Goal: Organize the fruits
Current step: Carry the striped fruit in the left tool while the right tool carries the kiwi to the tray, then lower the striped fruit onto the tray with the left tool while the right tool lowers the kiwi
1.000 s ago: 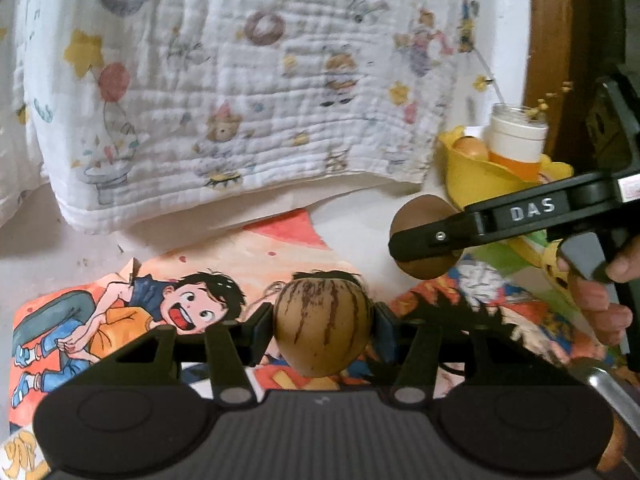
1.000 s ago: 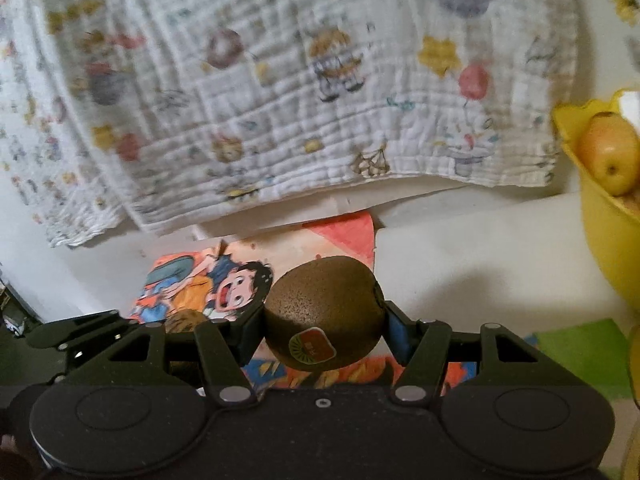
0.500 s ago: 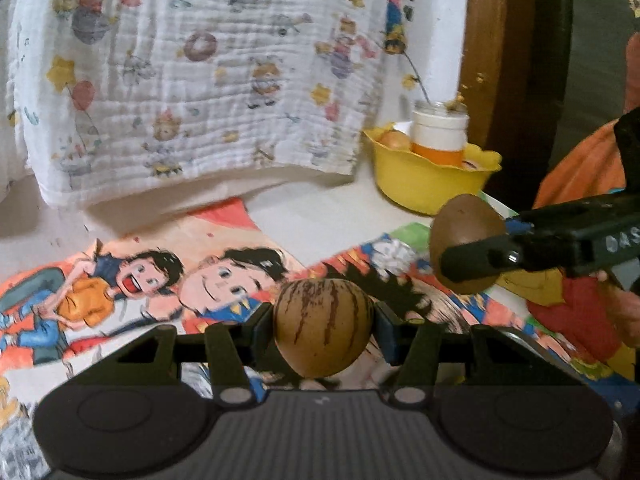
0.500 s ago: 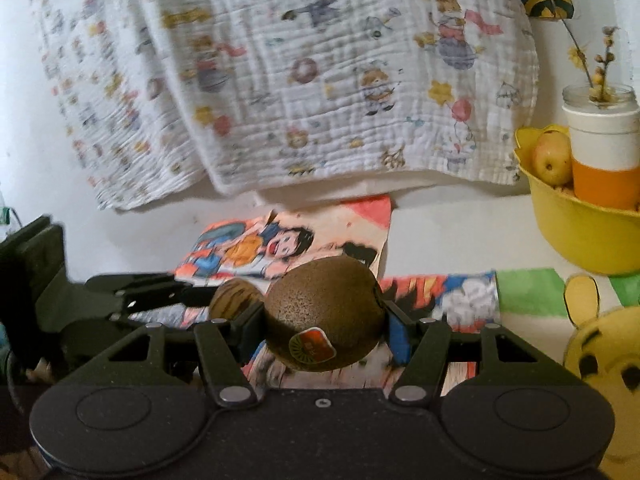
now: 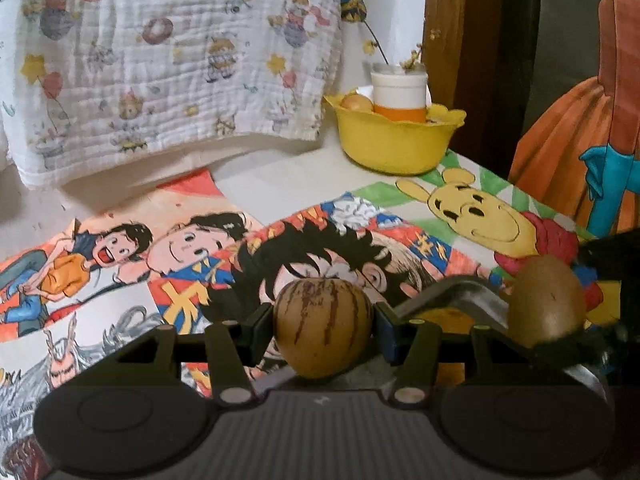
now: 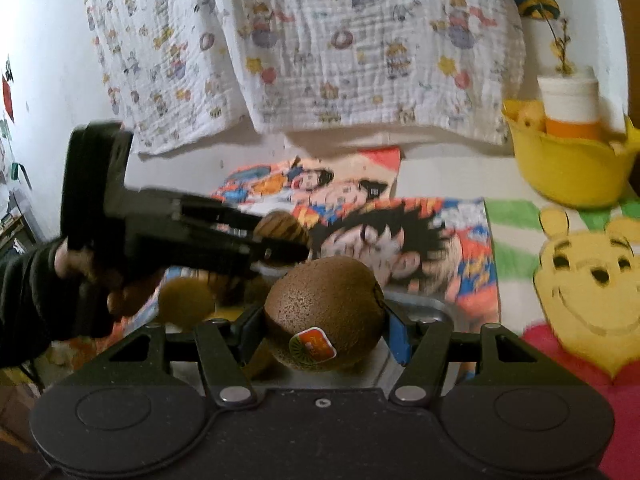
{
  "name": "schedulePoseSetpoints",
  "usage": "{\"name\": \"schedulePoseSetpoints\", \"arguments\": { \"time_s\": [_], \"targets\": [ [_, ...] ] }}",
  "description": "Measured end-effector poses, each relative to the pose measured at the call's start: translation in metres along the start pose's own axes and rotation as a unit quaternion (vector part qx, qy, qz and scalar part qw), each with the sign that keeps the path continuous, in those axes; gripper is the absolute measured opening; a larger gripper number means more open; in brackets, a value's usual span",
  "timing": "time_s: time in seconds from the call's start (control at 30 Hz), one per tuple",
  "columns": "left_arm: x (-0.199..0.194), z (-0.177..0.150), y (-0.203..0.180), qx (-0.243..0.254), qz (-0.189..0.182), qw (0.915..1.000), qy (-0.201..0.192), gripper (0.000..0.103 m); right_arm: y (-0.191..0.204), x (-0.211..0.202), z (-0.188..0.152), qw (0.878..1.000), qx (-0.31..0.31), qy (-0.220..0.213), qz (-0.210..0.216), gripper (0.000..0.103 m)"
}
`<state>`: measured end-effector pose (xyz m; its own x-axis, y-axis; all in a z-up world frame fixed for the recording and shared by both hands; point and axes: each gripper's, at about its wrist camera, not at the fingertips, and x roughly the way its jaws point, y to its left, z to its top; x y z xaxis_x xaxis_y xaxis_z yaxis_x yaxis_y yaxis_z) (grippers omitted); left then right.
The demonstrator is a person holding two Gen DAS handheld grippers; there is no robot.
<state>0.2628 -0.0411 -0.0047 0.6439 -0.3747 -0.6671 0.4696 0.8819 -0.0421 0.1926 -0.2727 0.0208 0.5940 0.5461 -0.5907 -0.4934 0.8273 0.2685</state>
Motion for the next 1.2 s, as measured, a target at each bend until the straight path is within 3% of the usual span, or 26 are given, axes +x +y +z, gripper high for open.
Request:
{"name": "schedulePoseSetpoints", "arguments": {
  "time_s": [0.37,0.67,1.2],
  "targets": [
    [0.006,-0.009,-0.009,0.014,-0.002,0.9995,0.030,0.057,0.012,-0.004,-0.032,0.999,-0.036,0.020,-0.012,0.064],
    [0.006,-0.014,-0.023,0.061,-0.004,0.9968,0.052,0.057,0.015,0.006,-0.039,0.998,-0.049,0.028,-0.017,0.064],
    [0.015,-0.009,-0.022,0.041,-0.001,0.9947,0.094,0.058,0.021,0.017,-0.041,0.996,-0.073,0.031,-0.034,0.064]
  ]
}}
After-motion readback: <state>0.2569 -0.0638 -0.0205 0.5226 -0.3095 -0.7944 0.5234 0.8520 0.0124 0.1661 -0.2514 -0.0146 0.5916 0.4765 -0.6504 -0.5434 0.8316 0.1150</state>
